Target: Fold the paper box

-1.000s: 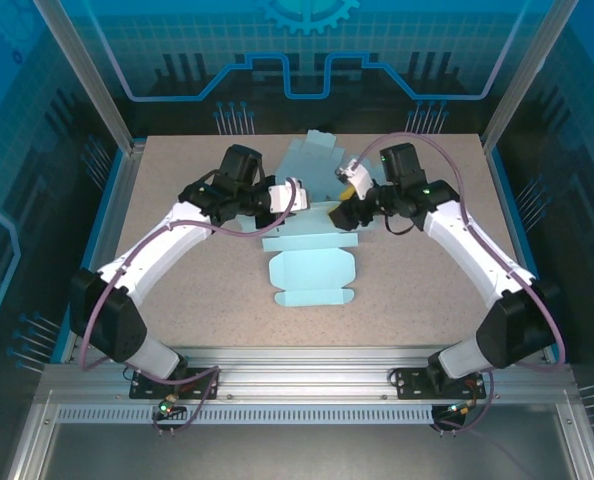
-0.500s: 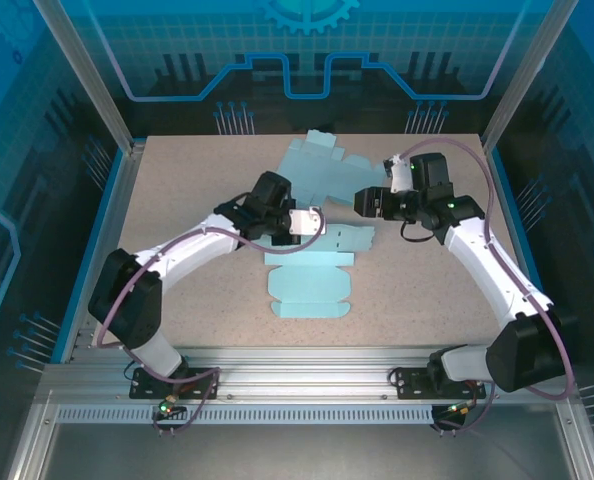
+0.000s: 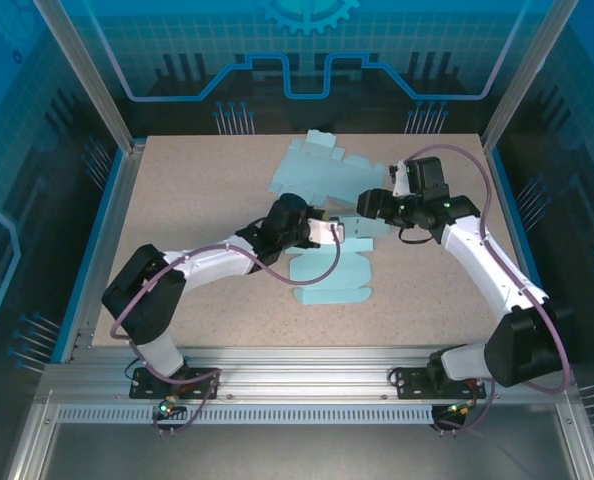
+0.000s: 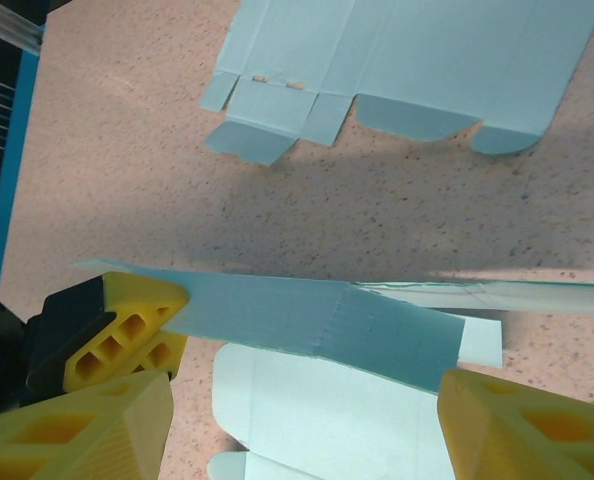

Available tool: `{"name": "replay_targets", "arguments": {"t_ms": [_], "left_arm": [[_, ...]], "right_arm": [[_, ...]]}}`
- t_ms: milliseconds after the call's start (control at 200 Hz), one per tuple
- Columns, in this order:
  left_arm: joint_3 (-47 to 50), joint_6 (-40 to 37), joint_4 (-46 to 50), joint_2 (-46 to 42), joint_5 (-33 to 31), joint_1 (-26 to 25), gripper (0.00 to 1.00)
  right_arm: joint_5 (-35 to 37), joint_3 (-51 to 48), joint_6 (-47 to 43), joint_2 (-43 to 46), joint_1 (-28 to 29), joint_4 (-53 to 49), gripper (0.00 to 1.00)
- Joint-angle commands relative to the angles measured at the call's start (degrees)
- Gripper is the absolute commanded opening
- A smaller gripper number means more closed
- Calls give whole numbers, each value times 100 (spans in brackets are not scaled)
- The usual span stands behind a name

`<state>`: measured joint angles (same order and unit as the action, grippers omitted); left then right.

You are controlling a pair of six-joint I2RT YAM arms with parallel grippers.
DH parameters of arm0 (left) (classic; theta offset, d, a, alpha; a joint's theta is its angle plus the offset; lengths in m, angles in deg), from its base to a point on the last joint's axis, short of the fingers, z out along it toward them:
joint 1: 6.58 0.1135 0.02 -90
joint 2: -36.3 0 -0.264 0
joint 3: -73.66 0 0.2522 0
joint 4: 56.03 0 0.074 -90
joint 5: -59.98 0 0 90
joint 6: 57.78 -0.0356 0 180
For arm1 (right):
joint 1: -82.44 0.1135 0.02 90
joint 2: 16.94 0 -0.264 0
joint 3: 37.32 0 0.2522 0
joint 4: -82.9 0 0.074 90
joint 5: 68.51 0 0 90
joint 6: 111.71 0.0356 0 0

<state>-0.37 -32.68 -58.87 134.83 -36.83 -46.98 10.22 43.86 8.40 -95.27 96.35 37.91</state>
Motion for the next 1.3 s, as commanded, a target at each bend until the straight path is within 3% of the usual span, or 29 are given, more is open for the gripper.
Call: {"name": "replay_targets", "arguments": {"t_ms": [0,180,640,900,1151,1226,1296], "left_arm": [[41,-170,-1032,280,-413,-191,0],[66,-552,-1468,623,-749,-319,0],[103,-565,-1530,769,-859,-319,0],[87,-476,-1517,868,-806,-324,0],[120,-407,-1442,893,-766,-321,0],[130,-399,-1441,908,-780,-308,0],[136,-325,-1436,914,-780,-267,0]], "right_arm": [[338,175,-97,-225,-93,-242,72],[114,283,-94,-593,-117,-68,73],[-396,-44,335,-1000,-112,492,69],[-856,-40,609,-1286,-69,959,54],[-916,-40,671,-1370,-29,1096,21],[-935,-45,659,-1370,-29,1094,20],[-851,6,574,-1332,-29,945,28]]}}
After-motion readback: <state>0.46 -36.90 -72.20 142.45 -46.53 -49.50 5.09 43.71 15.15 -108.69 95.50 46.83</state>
